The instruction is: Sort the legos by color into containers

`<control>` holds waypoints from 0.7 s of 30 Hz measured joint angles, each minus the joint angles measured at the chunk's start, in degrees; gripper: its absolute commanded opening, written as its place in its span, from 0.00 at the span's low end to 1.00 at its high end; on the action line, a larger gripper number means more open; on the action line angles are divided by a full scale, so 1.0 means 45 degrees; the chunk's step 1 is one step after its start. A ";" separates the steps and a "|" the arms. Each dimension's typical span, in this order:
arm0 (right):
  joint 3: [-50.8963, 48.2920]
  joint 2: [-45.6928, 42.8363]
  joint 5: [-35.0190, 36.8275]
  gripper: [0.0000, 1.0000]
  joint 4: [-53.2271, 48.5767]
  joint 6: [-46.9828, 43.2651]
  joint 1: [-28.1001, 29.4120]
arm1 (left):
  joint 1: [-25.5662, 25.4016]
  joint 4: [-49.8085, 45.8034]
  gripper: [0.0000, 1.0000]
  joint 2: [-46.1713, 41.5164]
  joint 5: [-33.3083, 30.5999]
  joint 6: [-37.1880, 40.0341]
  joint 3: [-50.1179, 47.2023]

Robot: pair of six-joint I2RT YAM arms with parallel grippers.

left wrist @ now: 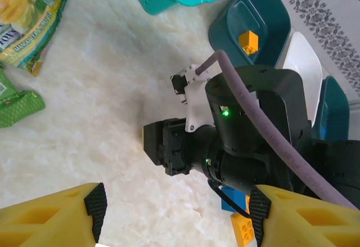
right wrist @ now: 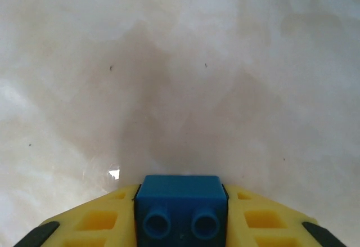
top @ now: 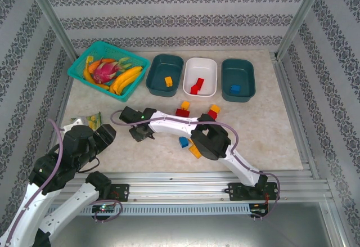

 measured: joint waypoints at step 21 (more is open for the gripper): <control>-0.4949 -0.8728 -0.0194 0.28 0.0287 0.0058 -0.8140 | -0.0146 0.7970 0.70 1.0399 0.5115 0.2302 0.3687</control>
